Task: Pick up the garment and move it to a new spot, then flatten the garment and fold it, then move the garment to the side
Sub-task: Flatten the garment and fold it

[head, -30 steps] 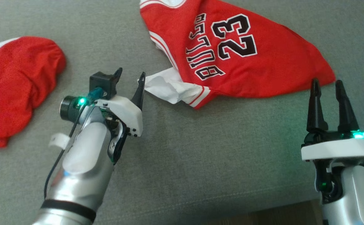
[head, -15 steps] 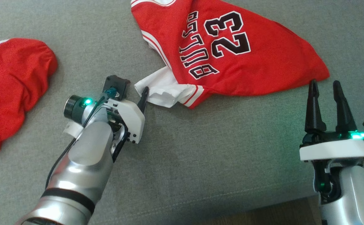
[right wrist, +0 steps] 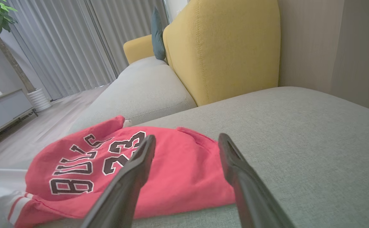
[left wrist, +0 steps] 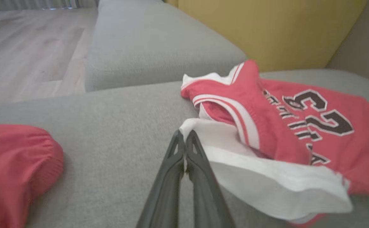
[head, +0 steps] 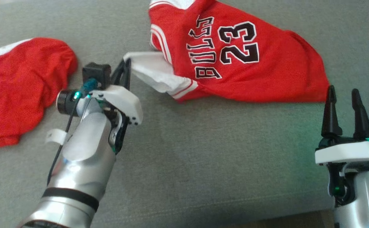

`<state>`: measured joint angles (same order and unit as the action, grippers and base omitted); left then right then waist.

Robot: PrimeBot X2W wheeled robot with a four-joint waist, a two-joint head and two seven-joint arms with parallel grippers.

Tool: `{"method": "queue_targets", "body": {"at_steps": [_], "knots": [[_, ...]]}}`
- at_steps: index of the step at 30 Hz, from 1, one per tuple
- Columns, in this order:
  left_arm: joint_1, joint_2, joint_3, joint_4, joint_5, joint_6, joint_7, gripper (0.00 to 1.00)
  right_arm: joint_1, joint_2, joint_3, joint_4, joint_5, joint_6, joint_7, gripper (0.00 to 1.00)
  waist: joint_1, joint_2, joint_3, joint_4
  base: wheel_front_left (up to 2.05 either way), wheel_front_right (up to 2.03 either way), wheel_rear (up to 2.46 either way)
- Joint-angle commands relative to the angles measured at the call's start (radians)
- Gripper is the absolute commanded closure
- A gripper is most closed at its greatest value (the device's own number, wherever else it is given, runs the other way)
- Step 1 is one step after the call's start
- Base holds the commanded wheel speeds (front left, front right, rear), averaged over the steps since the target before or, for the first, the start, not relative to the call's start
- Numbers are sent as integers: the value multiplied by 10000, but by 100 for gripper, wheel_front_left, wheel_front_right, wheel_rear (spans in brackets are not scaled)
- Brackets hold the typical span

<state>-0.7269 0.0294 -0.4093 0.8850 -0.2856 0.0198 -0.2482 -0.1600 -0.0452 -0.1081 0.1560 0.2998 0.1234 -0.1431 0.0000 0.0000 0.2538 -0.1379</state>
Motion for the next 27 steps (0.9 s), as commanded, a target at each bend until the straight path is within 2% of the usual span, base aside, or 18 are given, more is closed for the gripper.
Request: {"method": "queue_targets", "body": {"at_steps": [1, 7, 11, 19, 27], "knots": [[-42, 219, 459, -805, -90, 176, -122, 100, -369, -51, 108, -194, -127, 73, 61, 0, 0, 0, -197, 295, 0, 0, 0], [1400, 223, 1333, -3837, 91, 758, -132, 100, -257, -51, -242, 515, -368, 73, 348, 0, 0, 0, -488, 788, 0, 0, 0], [2395, 216, 1517, -5092, 177, 832, -133, 100, -257, -51, -457, 1173, -411, 73, 464, 0, 0, 0, -644, 1021, 0, 0, 0], [3331, 211, 1189, -5980, -72, 840, -134, 100, -828, -51, -671, 2782, -248, 73, 725, 0, 0, 0, -673, 1259, 0, 0, 0], [3476, 209, 965, -6545, -149, 824, -135, 100, -1802, -51, -910, 4717, -199, 73, 697, 0, 0, 0, -430, 1434, 0, 0, 0]]}}
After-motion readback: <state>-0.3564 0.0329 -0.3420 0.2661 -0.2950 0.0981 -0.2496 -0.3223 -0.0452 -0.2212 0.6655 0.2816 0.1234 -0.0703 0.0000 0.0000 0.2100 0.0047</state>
